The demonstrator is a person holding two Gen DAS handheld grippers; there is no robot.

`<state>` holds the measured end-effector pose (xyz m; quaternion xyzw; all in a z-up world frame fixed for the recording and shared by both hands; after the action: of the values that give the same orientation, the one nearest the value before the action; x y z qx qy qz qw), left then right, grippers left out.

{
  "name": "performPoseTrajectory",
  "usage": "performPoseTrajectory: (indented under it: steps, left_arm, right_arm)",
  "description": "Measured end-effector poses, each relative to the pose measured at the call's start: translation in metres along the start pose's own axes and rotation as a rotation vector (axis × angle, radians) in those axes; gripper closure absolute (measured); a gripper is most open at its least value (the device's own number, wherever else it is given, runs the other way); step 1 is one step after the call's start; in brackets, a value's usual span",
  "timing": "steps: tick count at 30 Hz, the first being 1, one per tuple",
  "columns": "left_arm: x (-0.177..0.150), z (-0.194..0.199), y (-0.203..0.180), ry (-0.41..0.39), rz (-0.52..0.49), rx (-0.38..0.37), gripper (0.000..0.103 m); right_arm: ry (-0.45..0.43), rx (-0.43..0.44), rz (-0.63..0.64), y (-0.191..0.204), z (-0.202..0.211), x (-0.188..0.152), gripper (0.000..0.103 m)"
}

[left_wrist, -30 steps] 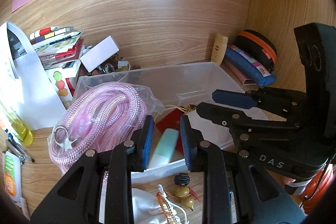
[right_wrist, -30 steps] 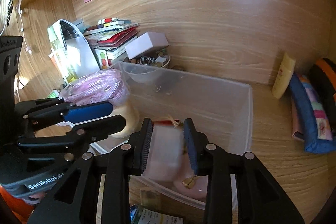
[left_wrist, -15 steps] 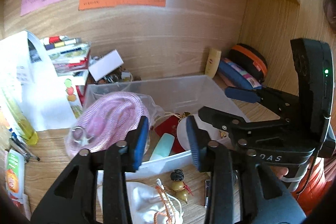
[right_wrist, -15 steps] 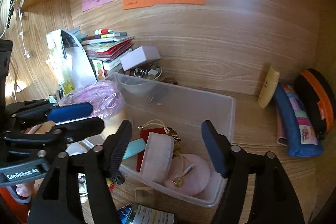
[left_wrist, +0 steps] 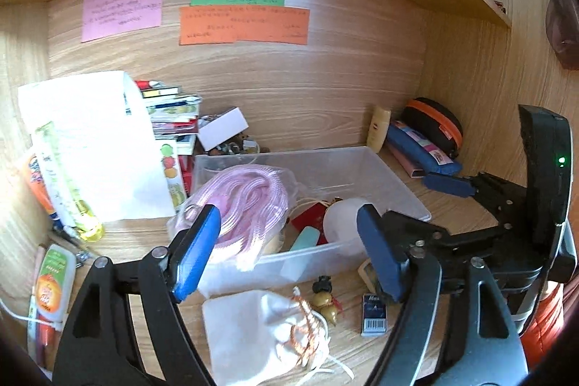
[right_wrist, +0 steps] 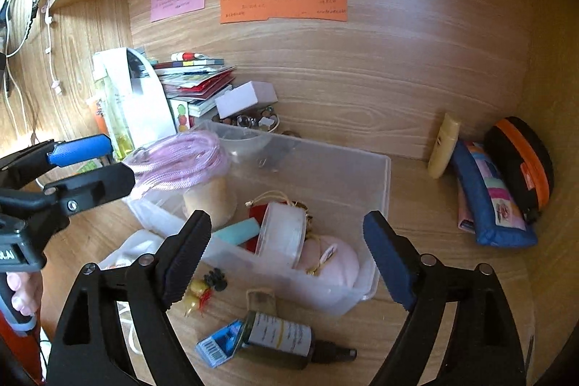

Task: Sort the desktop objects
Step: 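Withdraw both grippers from the bin toward the green bottle and tile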

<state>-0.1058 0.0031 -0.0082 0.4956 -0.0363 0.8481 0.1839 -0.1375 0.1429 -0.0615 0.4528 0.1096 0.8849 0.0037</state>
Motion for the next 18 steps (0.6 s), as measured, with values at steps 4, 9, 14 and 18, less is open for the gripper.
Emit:
performPoseTrajectory:
  steps: [4,9,14,18]
  left_arm:
    - [-0.009,0.015,0.009,-0.007,0.017,0.034,0.01]
    - [-0.028,0.021,0.019,0.028,0.039,0.059,0.01]
    - [-0.062,0.019,0.024,0.11,0.069,0.057,0.01]
    - [-0.087,0.018,0.028,0.171,0.079,0.061,0.01]
  right_arm:
    - [-0.031,-0.003,-0.025,-0.006,0.019,-0.006,0.008]
    - [-0.065,-0.04,-0.055,-0.018,0.036,-0.013,0.004]
    - [-0.03,-0.083,-0.075,-0.031,0.038,-0.028,0.004]
    - [0.004,-0.12,-0.08,-0.042,0.036,-0.042,0.004]
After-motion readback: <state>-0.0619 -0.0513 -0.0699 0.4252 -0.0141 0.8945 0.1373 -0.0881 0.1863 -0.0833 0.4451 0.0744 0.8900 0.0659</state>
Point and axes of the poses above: each gripper's, at about its wrist camera, not at the fingertips, and z roughly against the way its jaws point, y to its left, x to its top, the point moved 6 cm from there along -z, roughly the way its jaws point, and after that the axes turned 13 degrees about -z, right-handed, at the moved point
